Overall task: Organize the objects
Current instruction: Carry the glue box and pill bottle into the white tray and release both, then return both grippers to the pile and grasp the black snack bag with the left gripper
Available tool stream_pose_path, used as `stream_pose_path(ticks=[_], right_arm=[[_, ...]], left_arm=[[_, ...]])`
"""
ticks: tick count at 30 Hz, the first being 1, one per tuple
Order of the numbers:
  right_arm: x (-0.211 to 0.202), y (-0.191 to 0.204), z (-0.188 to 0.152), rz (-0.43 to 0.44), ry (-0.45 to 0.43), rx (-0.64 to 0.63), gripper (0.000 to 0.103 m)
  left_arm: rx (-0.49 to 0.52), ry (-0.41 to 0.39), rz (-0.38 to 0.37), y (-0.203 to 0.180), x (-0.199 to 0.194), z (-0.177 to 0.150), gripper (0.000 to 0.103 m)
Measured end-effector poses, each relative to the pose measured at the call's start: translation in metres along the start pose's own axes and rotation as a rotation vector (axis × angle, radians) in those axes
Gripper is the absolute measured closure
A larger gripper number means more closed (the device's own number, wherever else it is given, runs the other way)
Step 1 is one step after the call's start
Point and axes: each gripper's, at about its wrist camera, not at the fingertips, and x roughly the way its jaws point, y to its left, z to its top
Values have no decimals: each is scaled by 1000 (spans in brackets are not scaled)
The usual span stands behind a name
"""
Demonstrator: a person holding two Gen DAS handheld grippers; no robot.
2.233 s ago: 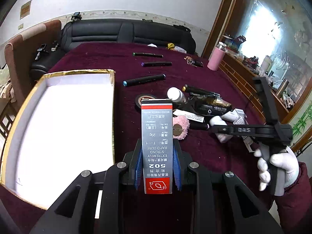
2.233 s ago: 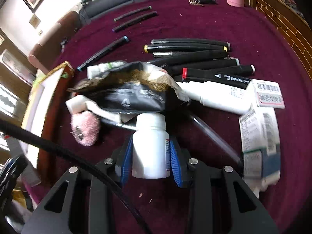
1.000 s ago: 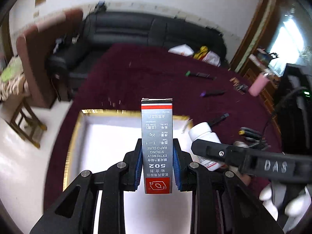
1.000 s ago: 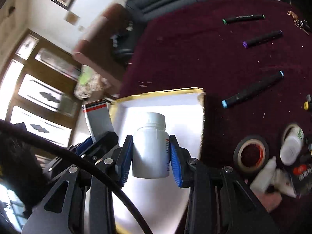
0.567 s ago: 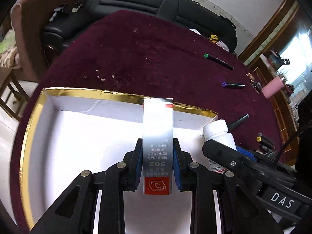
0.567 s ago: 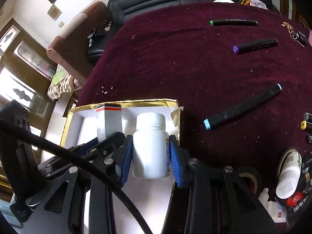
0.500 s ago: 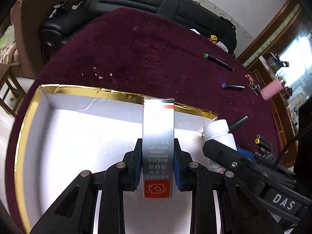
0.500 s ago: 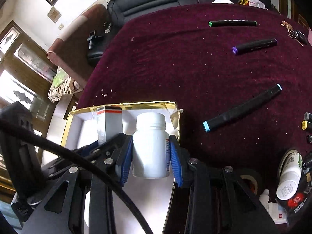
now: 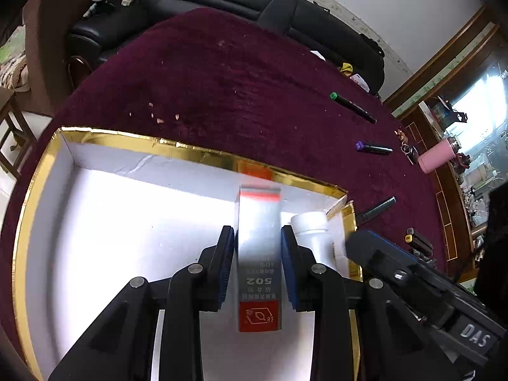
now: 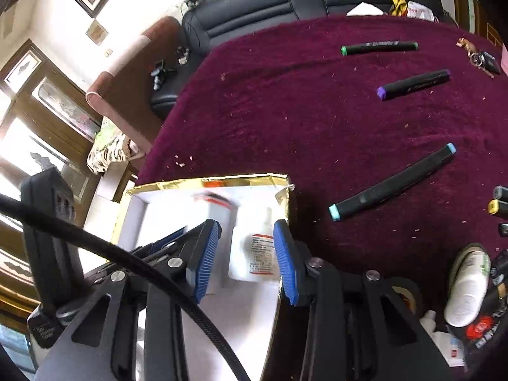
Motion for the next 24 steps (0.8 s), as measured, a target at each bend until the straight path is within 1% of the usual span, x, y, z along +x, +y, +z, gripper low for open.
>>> stream_pose_path(ticks=[5,7,9,10,11,12,13,14,15,18,19,20,22,24], right_arm=[[-39,-3,-9,35,-58,-12,68],[-58,-7,-16,60,-74,-10,68],[-80,-12,-28,82,-94,-21,64],[-89,-13,-34,89,-102,-25,59],[-98,-15,-40,96,-111,-28,56],[-106,-18,-48,104,-115,-29,55],[-112,-21,-55,114,-111,-29,55],[-117,-24,-61,124,-105,-27,55],[-122,-27,-69,134,-100,-21,55],[-132,-39,-84,156,-93,8,55],[-136,-44,-89,164,-94,21,55],[-140,-50,-93,169,-96,29,55],[-151,-60,-100,172,-105,41,55],[-160,-70,-106,177,-115,50,55]], left_arm=[[1,-28,3,-7,-11,4,78],[6,-49,9,-11,-22,0,78],[16,-67,-1,-18,-36,-10,78],[26,-80,-8,-24,-44,-18,78],[39,-94,-21,-30,-51,-28,78],[51,-105,-30,-36,-56,-38,74],[59,-118,-37,-42,-59,-51,67],[61,-126,-46,-46,-60,-60,63],[61,-126,-58,-48,-59,-70,58],[58,-62,-56,-52,-41,-90,57],[47,-19,-38,-51,-32,-96,57],[43,-4,-31,-52,-30,-98,57],[40,-19,-51,-56,-37,-102,57],[63,-42,-45,-62,-46,-107,57]])
